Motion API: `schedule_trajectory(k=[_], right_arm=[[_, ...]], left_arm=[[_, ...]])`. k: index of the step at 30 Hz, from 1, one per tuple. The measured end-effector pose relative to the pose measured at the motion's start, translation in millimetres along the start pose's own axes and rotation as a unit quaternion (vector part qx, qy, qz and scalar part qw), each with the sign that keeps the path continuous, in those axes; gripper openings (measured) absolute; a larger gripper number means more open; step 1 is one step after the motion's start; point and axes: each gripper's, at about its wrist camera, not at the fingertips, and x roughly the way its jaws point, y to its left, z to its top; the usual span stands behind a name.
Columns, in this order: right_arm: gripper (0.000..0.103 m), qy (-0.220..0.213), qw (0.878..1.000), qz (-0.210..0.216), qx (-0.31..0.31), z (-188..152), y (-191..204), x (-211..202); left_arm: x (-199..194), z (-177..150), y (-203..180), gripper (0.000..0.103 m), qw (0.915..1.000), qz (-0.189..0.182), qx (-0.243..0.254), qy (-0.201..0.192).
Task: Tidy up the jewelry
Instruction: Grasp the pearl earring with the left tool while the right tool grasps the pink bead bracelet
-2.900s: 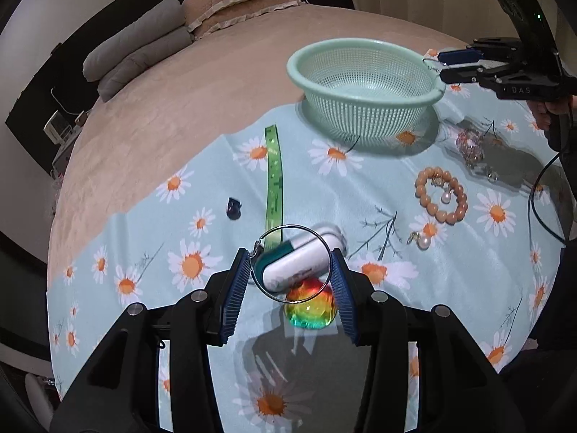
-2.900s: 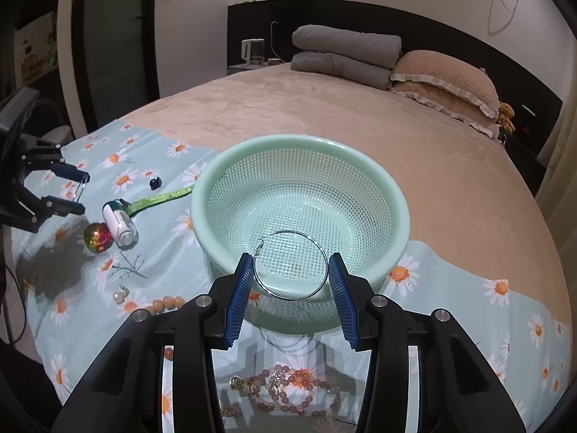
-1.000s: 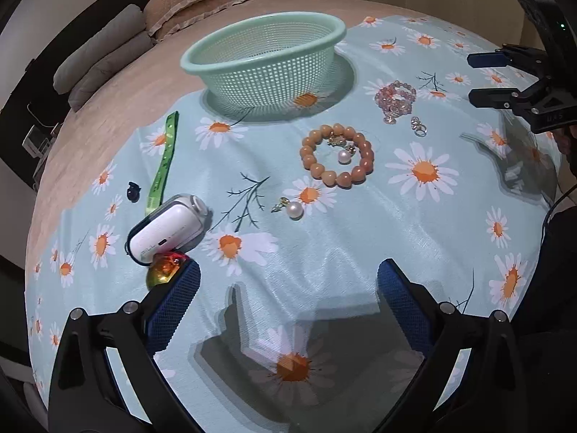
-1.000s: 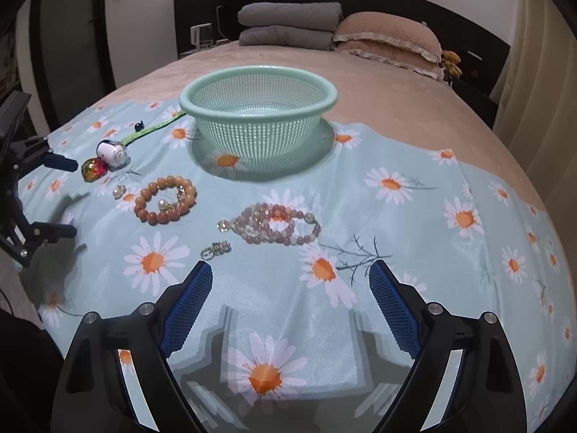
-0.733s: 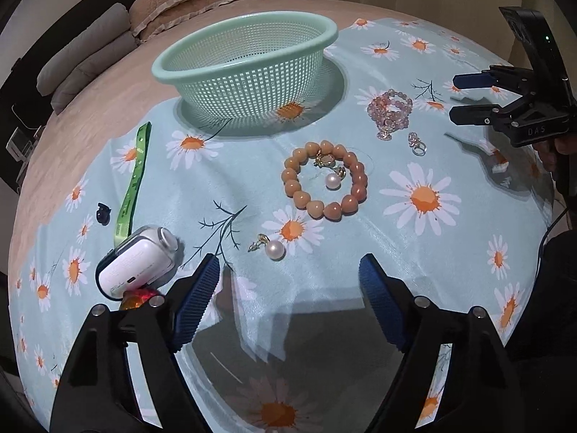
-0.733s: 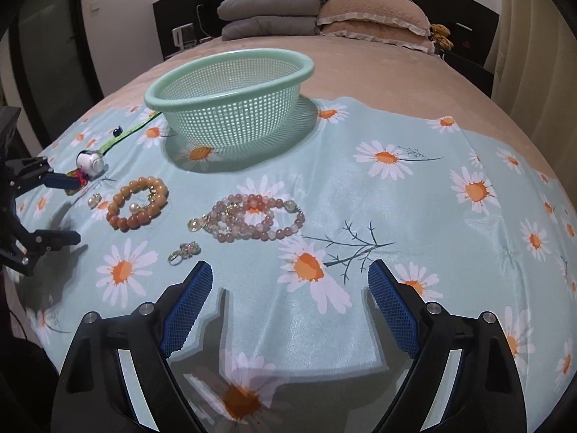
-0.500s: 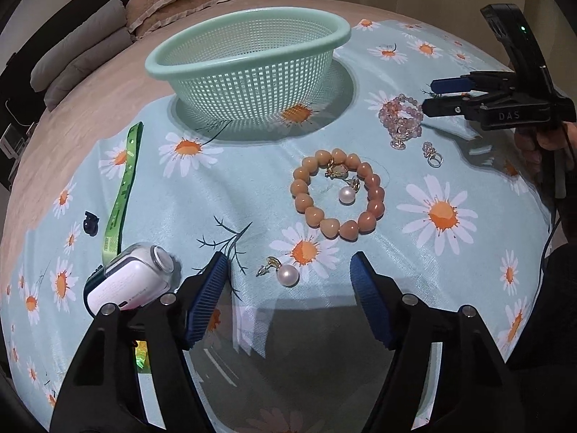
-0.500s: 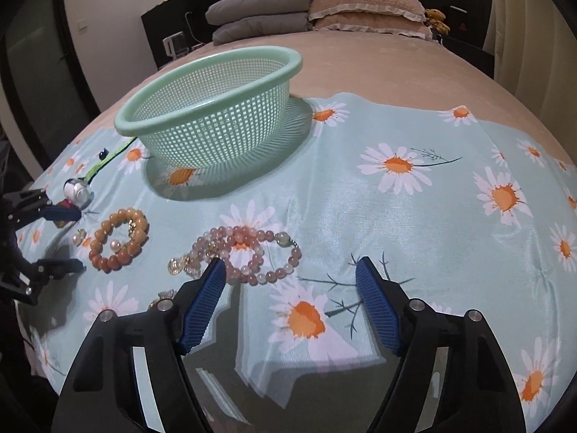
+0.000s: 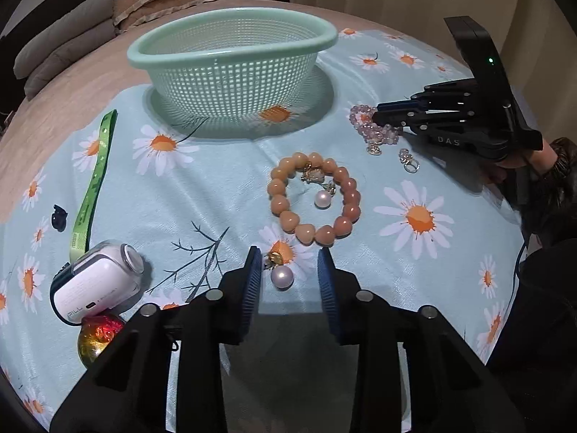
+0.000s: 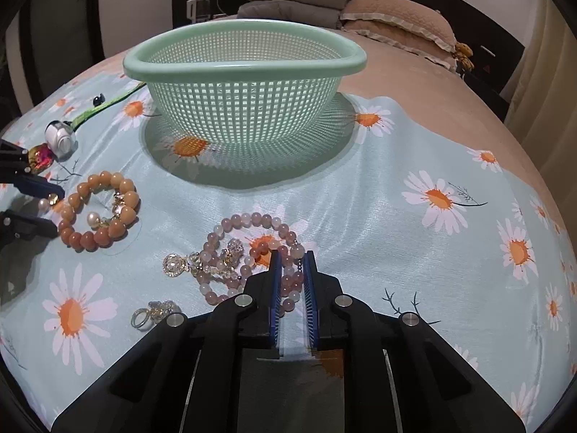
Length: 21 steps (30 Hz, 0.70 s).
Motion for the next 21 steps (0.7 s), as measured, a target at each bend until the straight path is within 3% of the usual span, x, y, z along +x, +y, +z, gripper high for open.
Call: schedule_trajectory(k=[2, 8, 11, 21], right_arm=[[0.012, 0.0, 1.0, 0.021, 0.023, -3.8, -7.1, -3.5], [0.012, -0.002, 0.995, 0.071, 0.068, -21.8, -22.5, -19.9], [0.006, 0.004, 0.995, 0.077, 0.071, -25.4, -24.7, -29.3], [0.006, -0.019, 0.997, 0.064, 0.048, -21.6, -16.6, -85.5]], left_arm=[[1.4, 1.0, -0.4, 0.031, 1.0, -0.001, 0.003, 0.004], [-5.3, -2.5, 6.1, 0.011, 0.9995, -0.021, -0.022, 0.008], [-10.5, -6.6, 7.7, 0.011, 0.999, -0.027, -0.035, 0.012], [-49.9, -14.5, 1.5, 0.011, 0.9993, 0.0, -0.038, 0.006]])
